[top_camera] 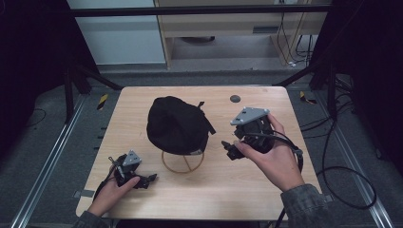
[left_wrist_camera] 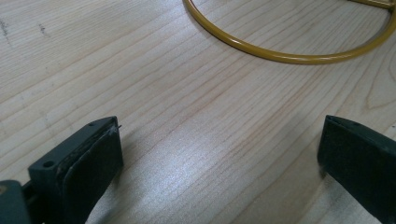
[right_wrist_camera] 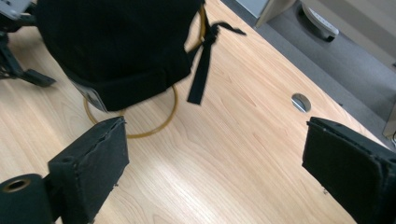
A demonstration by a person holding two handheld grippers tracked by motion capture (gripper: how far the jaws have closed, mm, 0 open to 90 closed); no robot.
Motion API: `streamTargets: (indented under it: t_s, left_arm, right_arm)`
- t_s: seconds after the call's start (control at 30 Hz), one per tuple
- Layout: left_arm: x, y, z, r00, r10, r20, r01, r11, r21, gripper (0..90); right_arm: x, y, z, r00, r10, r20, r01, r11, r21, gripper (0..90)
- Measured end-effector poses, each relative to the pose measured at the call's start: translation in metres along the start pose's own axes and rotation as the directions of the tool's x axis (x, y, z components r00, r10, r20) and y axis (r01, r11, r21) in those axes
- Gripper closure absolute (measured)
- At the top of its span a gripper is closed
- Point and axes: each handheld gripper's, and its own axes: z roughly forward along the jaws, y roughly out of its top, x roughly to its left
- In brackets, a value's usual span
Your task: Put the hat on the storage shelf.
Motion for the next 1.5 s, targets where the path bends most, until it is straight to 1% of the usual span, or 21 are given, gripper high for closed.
streamTargets:
  t_s: [0.03,0.1,0.13,0.17,0.27,0.4,0.57,0.6,0.63,0.7,0.73,0.8,0.83,0.9,0.93,1.0,1.1,1.3,1.33,1.43,1.5]
  left_arm:
    - [0.000,0.000,0.000,1.0000,0.000,0.000,0.000,1.0000,0.000,0.0]
    - [0.000,0.000,0.000,1.0000,0.000,0.000,0.000,1.0000,0.000,0.0]
    - [0.000,0.000,0.000,1.0000,0.000,-0.001,0.000,1.0000,0.000,0.0]
    - [0.000,0.000,0.000,1.0000,0.000,-0.001,0.000,1.0000,-0.001,0.0]
    - [-0.001,0.000,0.000,1.0000,-0.002,-0.002,0.002,1.0000,-0.001,0.0]
    - [-0.001,0.000,0.000,1.0000,-0.005,-0.004,0.005,1.0000,0.000,0.0]
    - [-0.001,0.000,0.000,1.0000,-0.004,-0.004,0.004,1.0000,0.003,0.0]
    - [-0.001,0.000,0.000,1.0000,-0.004,-0.004,0.004,1.0000,0.004,0.0]
    - [-0.001,0.000,0.000,1.0000,-0.004,-0.004,0.004,1.0000,0.004,0.0]
    - [-0.001,0.000,0.000,1.0000,-0.004,-0.004,0.004,1.0000,0.004,0.0]
    - [-0.002,0.000,0.000,1.0000,-0.004,-0.004,0.004,1.0000,0.004,0.0]
    - [-0.002,0.000,0.000,1.0000,-0.004,-0.006,0.004,1.0000,0.004,0.0]
    - [-0.002,0.000,0.000,1.0000,-0.005,-0.006,0.005,1.0000,0.003,0.0]
    - [-0.002,0.000,-0.001,1.0000,-0.005,-0.006,0.005,1.0000,0.003,0.0]
    - [-0.002,0.000,-0.001,1.0000,-0.005,-0.006,0.005,1.0000,0.003,0.0]
    - [-0.002,0.000,-0.001,1.0000,-0.005,-0.006,0.005,1.0000,0.004,0.0]
    - [-0.002,0.000,-0.001,1.0000,-0.005,-0.006,0.005,1.0000,0.003,0.0]
    - [-0.002,0.000,-0.001,1.0000,-0.005,-0.006,0.005,1.0000,0.003,0.0]
    - [-0.002,0.000,-0.001,1.0000,-0.005,-0.006,0.005,1.0000,0.003,0.0]
    - [-0.003,-0.001,-0.001,1.0000,-0.005,-0.006,0.005,1.0000,0.003,0.0]
    - [-0.003,-0.001,-0.001,1.0000,-0.004,-0.006,0.004,1.0000,0.003,0.0]
  right_arm:
    - [0.000,0.000,0.000,1.0000,0.000,0.000,0.000,1.000,0.000,7.5]
    - [-0.003,-0.007,0.000,0.9999,0.012,0.005,-0.012,1.000,0.002,8.0]
    - [-0.005,-0.015,0.001,0.9997,0.022,0.009,-0.022,1.000,0.008,8.2]
    - [-0.005,-0.015,0.001,0.9997,0.022,0.009,-0.022,1.000,0.008,8.2]
    - [-0.007,-0.028,0.002,0.9993,0.031,0.018,-0.032,0.999,0.020,8.8]
    - [-0.009,-0.037,0.002,0.9989,0.036,0.029,-0.037,0.999,0.013,9.4]
    - [-0.011,-0.053,0.006,0.9975,0.066,0.024,-0.067,0.998,0.015,9.5]
    - [-0.011,-0.061,0.009,0.9968,0.074,0.032,-0.075,0.997,0.023,10.4]
    - [-0.011,-0.061,0.009,0.9968,0.074,0.032,-0.075,0.997,0.023,10.4]
    - [-0.010,-0.069,0.013,0.9963,0.082,0.027,-0.082,0.996,0.027,11.0]
    - [-0.009,-0.076,0.018,0.9949,0.099,0.018,-0.100,0.994,0.035,11.1]
    - [-0.009,-0.081,0.020,0.9944,0.104,0.017,-0.105,0.994,0.037,11.2]
    - [-0.007,-0.088,0.026,0.9929,0.118,0.014,-0.118,0.992,0.044,11.5]
    - [-0.006,-0.092,0.028,0.9927,0.120,0.011,-0.121,0.992,0.046,11.7]
    - [-0.004,-0.099,0.032,0.9912,0.132,0.008,-0.132,0.990,0.055,12.0]
    - [-0.003,-0.102,0.035,0.9913,0.131,0.009,-0.131,0.990,0.059,12.2]
    - [-0.001,-0.110,0.040,0.9884,0.152,0.008,-0.152,0.986,0.071,13.1]
    - [0.005,-0.125,0.053,0.9844,0.175,0.015,-0.176,0.982,0.069,14.7]
    - [0.007,-0.129,0.058,0.9805,0.196,0.009,-0.196,0.978,0.070,14.7]
    - [0.008,-0.134,0.064,0.9788,0.205,0.008,-0.205,0.976,0.078,16.9]
    - [0.009,-0.139,0.071,0.9729,0.231,-0.010,-0.230,0.970,0.084,17.9]
